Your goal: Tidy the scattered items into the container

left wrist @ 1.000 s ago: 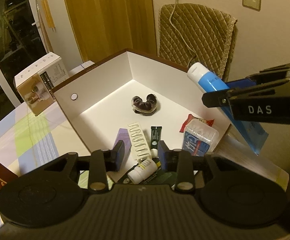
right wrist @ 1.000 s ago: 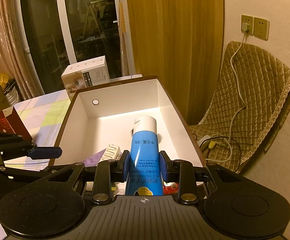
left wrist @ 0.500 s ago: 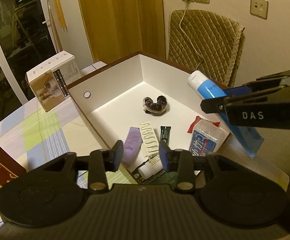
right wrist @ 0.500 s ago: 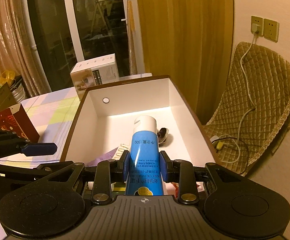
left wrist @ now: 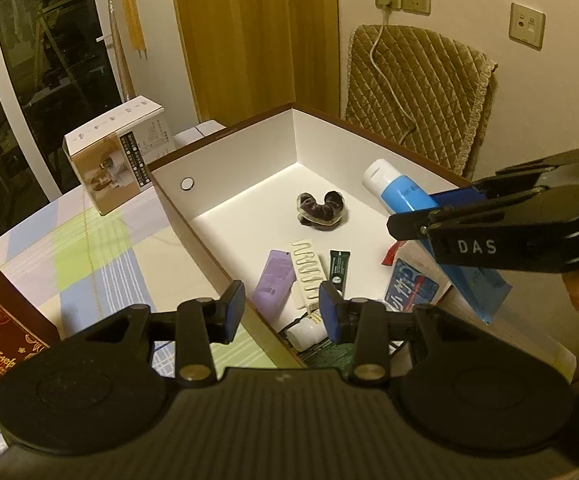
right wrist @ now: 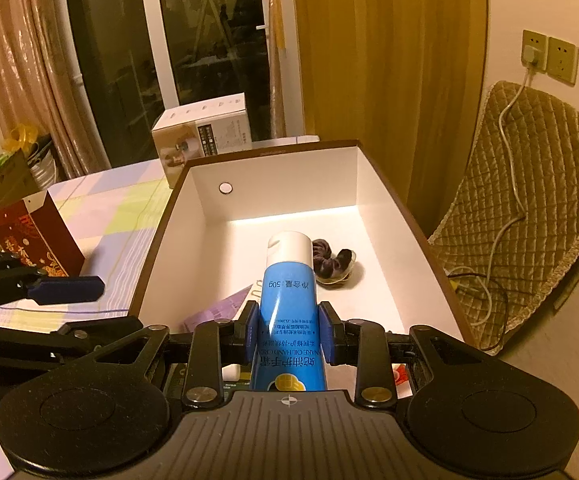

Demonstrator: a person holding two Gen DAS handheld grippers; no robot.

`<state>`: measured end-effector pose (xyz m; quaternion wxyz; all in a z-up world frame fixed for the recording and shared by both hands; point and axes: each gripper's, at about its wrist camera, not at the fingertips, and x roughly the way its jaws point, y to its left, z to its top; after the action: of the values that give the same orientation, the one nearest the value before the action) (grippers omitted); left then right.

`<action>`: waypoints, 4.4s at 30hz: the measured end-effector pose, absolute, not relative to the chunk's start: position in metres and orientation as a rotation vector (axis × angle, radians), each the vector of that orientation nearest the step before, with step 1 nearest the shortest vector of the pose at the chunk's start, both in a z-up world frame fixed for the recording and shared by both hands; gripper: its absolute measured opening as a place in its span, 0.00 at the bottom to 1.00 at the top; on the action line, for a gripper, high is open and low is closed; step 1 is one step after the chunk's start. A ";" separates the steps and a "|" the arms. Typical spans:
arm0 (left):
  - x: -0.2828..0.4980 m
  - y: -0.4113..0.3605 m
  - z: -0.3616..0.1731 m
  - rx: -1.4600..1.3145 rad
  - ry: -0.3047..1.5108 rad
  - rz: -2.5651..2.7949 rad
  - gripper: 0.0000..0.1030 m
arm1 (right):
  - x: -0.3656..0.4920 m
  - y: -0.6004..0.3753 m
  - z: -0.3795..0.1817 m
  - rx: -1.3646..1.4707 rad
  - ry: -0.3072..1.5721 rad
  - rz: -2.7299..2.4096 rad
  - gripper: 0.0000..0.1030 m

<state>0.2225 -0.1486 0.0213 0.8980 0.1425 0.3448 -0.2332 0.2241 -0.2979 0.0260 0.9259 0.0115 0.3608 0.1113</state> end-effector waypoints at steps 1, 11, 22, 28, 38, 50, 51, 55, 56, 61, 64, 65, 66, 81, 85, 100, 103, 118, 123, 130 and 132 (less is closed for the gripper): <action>0.223 -0.147 0.021 0.293 0.713 -0.479 0.38 | 0.225 -0.297 0.025 0.023 0.741 0.229 0.32; 0.223 -0.130 0.019 0.270 0.697 -0.413 0.84 | 0.231 -0.288 0.016 -0.004 0.762 0.254 0.33; 0.221 -0.121 0.013 0.253 0.711 -0.406 0.85 | 0.242 -0.278 0.004 -0.022 0.775 0.293 0.33; 0.218 -0.119 0.012 0.244 0.716 -0.407 0.86 | 0.242 -0.285 0.010 0.007 0.751 0.274 0.33; 0.206 -0.119 0.016 0.210 0.716 -0.410 0.88 | 0.220 -0.305 0.026 0.074 0.745 0.214 0.33; 0.173 -0.121 0.024 0.158 0.748 -0.390 0.97 | 0.180 -0.323 0.053 0.121 0.700 0.180 0.96; 0.170 -0.121 0.025 0.152 0.749 -0.387 0.98 | 0.178 -0.324 0.055 0.116 0.703 0.178 0.96; 0.160 -0.122 0.027 0.126 0.761 -0.368 0.99 | 0.166 -0.329 0.061 0.119 0.716 0.171 0.96; 0.157 -0.123 0.028 0.121 0.763 -0.361 0.99 | 0.163 -0.330 0.062 0.123 0.724 0.170 0.96; 0.143 -0.127 0.034 0.095 0.771 -0.316 0.99 | 0.148 -0.334 0.066 0.116 0.762 0.167 0.96; 0.134 -0.130 0.039 0.070 0.779 -0.301 0.99 | 0.140 -0.336 0.071 0.108 0.776 0.166 0.96; 0.132 -0.131 0.040 0.059 0.783 -0.298 0.99 | 0.137 -0.336 0.073 0.104 0.780 0.166 0.96; 0.129 -0.131 0.042 0.048 0.788 -0.297 0.99 | 0.135 -0.337 0.075 0.099 0.784 0.166 0.96; 0.100 -0.144 0.066 -0.003 0.810 -0.229 0.99 | 0.105 -0.340 0.091 0.073 0.815 0.165 0.96; 0.096 -0.146 0.071 0.000 0.808 -0.209 0.99 | 0.099 -0.342 0.095 0.065 0.817 0.162 0.96; 0.091 -0.147 0.080 -0.022 0.814 -0.178 0.99 | 0.085 -0.345 0.105 0.048 0.822 0.162 0.96; 0.091 -0.148 0.080 -0.015 0.813 -0.172 0.99 | 0.084 -0.345 0.106 0.046 0.824 0.163 0.96; 0.091 -0.152 0.080 -0.014 0.810 -0.170 0.99 | 0.083 -0.341 0.110 0.018 0.834 0.183 0.96; 0.092 -0.152 0.079 -0.013 0.811 -0.170 0.99 | 0.083 -0.340 0.109 0.012 0.836 0.181 0.96; 0.092 -0.154 0.078 -0.013 0.815 -0.173 0.99 | 0.085 -0.341 0.108 0.011 0.844 0.181 0.96; 0.092 -0.155 0.077 -0.011 0.816 -0.174 0.99 | 0.086 -0.342 0.107 0.013 0.846 0.181 0.96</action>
<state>0.0923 -0.1554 0.0773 0.9143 -0.0052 0.3962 -0.0845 0.0855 -0.3418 0.1074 0.9080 0.0062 0.4098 0.0876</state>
